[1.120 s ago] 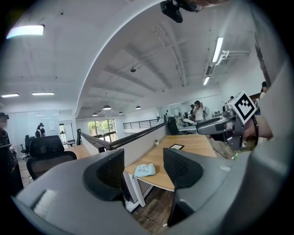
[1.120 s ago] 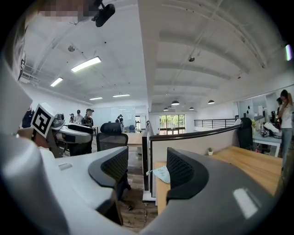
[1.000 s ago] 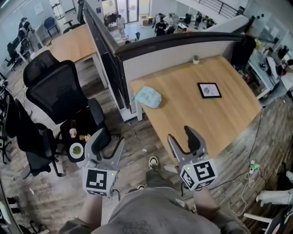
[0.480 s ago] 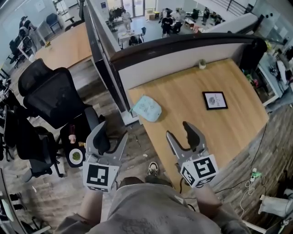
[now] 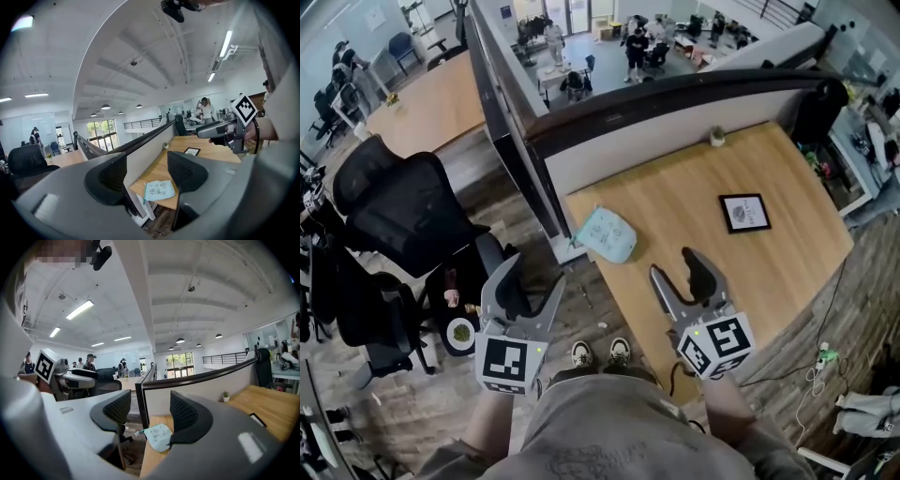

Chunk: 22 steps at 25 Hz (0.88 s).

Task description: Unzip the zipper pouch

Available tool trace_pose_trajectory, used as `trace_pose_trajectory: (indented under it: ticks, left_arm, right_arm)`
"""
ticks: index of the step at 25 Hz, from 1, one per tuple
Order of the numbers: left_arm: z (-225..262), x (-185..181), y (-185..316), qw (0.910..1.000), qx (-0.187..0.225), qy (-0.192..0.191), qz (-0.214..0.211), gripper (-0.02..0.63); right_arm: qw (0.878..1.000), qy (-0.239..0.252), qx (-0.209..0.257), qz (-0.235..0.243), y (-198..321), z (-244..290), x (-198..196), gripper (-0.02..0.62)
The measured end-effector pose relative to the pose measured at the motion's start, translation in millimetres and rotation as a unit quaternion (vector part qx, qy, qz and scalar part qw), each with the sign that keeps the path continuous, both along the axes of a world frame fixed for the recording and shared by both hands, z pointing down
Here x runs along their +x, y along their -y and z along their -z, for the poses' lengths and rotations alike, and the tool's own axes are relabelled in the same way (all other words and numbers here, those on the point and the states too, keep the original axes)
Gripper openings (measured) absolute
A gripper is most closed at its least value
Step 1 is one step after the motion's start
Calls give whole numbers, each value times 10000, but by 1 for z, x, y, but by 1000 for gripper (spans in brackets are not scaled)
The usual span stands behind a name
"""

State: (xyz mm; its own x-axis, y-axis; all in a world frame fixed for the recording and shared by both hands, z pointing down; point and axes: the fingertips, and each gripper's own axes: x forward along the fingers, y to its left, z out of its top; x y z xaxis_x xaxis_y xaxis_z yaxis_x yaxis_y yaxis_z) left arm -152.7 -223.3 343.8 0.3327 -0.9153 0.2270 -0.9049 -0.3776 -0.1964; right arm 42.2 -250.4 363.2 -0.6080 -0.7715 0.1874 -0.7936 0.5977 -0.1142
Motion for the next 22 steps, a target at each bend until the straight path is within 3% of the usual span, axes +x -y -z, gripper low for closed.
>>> trace_pose_trajectory:
  ticks: [7, 12, 22]
  left_arm:
    - [-8, -19, 22, 9999, -79, -59, -33, 273]
    - [-16, -28, 44, 9998, -156, -86, -42, 273]
    - [-54, -36, 99, 9989, -447, 47, -101, 273]
  right_arm:
    - [9995, -69, -283, 151, 21, -16, -23, 249]
    - [9964, 303, -678, 401, 51, -25, -37, 249]
    - [9880, -437, -1121, 965, 145, -81, -80, 249]
